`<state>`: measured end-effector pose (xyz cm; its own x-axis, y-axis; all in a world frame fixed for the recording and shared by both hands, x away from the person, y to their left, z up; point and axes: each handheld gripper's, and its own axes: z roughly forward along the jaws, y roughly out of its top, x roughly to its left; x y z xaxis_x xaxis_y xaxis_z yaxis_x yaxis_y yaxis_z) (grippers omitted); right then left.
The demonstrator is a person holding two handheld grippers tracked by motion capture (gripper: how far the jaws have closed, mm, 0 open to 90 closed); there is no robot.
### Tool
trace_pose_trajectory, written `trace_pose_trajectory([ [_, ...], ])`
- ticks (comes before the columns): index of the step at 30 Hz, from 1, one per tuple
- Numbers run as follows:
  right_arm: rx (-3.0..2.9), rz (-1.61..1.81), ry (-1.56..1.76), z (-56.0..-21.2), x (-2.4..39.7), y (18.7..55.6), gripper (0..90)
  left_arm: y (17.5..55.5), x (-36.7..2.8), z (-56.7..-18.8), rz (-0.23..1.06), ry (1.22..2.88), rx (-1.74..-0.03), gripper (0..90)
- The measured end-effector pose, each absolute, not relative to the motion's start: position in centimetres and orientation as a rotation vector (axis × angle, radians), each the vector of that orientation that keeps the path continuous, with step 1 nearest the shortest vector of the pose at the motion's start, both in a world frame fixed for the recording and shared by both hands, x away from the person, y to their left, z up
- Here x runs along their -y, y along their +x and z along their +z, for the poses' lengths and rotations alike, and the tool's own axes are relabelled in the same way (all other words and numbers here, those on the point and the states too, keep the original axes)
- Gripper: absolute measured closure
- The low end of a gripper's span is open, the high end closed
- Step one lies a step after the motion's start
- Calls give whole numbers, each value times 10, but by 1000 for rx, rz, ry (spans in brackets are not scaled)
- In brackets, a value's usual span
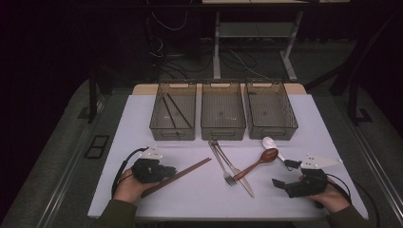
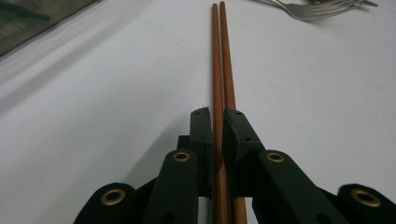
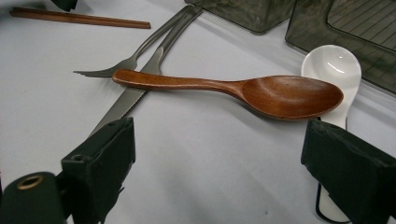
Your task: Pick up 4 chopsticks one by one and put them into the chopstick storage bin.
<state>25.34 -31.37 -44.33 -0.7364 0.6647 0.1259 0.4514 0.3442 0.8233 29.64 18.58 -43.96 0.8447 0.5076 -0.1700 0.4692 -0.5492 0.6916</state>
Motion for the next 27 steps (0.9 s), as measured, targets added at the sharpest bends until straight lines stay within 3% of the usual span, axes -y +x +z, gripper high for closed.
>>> trace_pose_trajectory([
  [27,-2377,1338,1006,-444,314,254,99,296,-183,-444,96,2288,-684,815],
])
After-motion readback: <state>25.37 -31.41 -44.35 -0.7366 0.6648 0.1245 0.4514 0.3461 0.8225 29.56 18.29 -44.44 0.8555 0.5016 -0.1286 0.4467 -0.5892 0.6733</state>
